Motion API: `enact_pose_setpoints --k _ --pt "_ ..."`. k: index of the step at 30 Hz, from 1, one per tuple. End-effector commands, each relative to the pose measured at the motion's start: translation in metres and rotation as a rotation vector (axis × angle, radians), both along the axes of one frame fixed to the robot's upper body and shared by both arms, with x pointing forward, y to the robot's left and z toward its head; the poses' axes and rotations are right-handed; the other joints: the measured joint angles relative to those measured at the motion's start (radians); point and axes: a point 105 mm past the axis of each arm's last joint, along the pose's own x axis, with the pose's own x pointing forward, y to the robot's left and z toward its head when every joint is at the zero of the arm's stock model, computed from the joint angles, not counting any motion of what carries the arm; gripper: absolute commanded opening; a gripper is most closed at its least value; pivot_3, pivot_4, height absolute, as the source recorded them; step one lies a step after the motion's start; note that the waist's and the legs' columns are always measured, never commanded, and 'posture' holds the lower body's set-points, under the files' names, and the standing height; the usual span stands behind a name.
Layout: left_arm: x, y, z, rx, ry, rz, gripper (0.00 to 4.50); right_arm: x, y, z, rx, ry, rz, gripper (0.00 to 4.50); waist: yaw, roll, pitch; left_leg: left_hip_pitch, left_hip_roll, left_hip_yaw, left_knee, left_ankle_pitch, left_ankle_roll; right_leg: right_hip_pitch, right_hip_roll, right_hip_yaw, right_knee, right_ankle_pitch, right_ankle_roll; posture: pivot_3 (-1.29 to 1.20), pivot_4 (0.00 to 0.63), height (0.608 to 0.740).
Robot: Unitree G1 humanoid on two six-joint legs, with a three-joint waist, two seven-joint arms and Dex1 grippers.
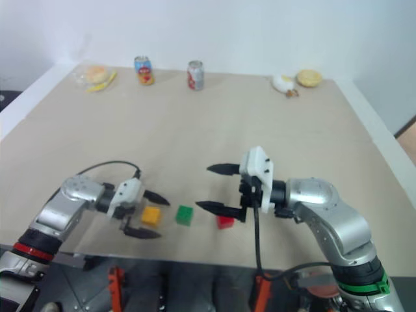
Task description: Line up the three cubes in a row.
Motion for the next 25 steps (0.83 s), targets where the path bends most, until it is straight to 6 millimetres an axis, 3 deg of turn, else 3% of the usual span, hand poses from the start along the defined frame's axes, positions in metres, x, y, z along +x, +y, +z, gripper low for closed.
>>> enact_pose_setpoints --k 1,6,9,11,15,18,22,25 --pt "0.002 -0.001 0.029 -0.067 -0.058 0.002 4.46 -0.007 -0.001 0.015 0.009 -0.063 0.026 4.5 0.0 0.0 0.0 0.0 0.0 0.0 0.0 0.0 0.0 0.0 0.0 0.0 0.0 0.0 0.0 0.0 0.15 0.733" --pt "0.009 -0.003 0.079 -0.267 -0.013 0.133 4.46 -0.018 -0.008 0.026 0.064 -0.049 0.048 4.5 0.0 0.0 0.0 0.0 0.0 0.0 0.0 0.0 0.0 0.0 0.0 0.0 0.0 0.0 0.0 0.0 0.15 0.733" --pt "0.044 0.009 0.115 -0.479 -0.064 0.441 4.46 -0.007 -0.024 0.035 0.147 -0.054 -0.073 4.5 0.0 0.0 0.0 0.0 0.0 -0.001 0.0 0.0 0.0 0.002 0.0 0.0 0.0 0.0 0.001 0.0 0.15 0.733" --pt "0.066 0.025 0.128 -0.568 -0.118 0.661 4.46 0.005 -0.036 0.037 0.199 -0.068 -0.191 4.5 0.001 0.0 0.0 0.001 0.0 -0.003 0.002 0.0 0.0 0.004 0.001 -0.001 0.0 -0.001 0.002 0.0 0.15 0.733" --pt "0.096 0.067 0.115 -0.584 -0.274 1.12 4.46 0.035 -0.064 0.027 0.321 -0.079 -0.524 4.5 -0.002 0.0 0.0 0.005 -0.001 -0.003 0.002 0.0 0.0 0.007 0.002 0.001 0.0 0.0 0.003 0.0 0.15 0.733" --pt "0.095 0.091 0.105 -0.652 -0.323 1.381 4.46 0.058 -0.096 0.008 0.404 -0.113 -0.873 4.5 -0.003 0.0 0.0 0.005 -0.001 -0.003 0.002 0.0 0.0 0.007 0.003 0.002 0.0 0.001 0.004 0.0 0.15 0.733" --pt "0.09 0.109 0.079 -0.623 -0.395 1.602 4.46 0.064 -0.129 -0.019 0.431 -0.181 -1.203 4.5 0.002 0.0 0.0 0.003 -0.001 -0.003 0.001 0.0 -0.001 0.006 0.003 0.003 0.0 0.003 0.008 0.0 0.15 0.733" --pt "0.091 0.11 0.058 -0.565 -0.421 1.658 4.46 0.068 -0.135 -0.04 0.464 -0.154 -1.32 4.5 0.003 0.0 0.0 0.004 -0.001 -0.003 0.001 0.0 -0.001 0.006 0.003 0.003 0.0 0.003 0.008 0.0 0.15 0.733"
